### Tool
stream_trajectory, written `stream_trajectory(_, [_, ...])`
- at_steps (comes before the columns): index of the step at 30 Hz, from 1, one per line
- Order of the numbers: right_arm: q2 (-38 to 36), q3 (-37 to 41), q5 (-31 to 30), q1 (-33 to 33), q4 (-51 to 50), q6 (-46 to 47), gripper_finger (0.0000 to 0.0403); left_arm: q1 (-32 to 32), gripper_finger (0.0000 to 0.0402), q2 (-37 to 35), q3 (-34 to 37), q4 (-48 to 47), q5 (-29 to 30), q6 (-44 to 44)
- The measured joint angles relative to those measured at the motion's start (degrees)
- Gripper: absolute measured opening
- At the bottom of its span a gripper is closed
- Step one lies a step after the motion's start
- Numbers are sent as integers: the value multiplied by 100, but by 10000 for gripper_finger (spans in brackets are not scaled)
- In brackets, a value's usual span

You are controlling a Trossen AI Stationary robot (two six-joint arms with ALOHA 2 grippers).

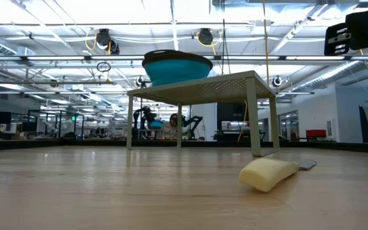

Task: Pick & Place Fruit
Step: Put the peach into the blue strainer bowl on the shelf

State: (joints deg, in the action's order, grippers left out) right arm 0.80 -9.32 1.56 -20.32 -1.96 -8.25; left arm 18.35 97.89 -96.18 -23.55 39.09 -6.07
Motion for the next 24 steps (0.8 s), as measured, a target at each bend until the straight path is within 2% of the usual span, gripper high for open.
stream_trajectory(8, [0, 0, 0, 0, 0, 2, 0, -5, 81, 1, 0, -17, 4, 194])
stream_trajectory(15, [0, 0, 0, 1, 0, 4, 0, -254, 81, 2, 0, -38, 344, 1821])
stream_trajectory(24, [0, 0, 0, 1, 0, 7, 0, -902, 81, 2, 0, -67, 221, 3474])
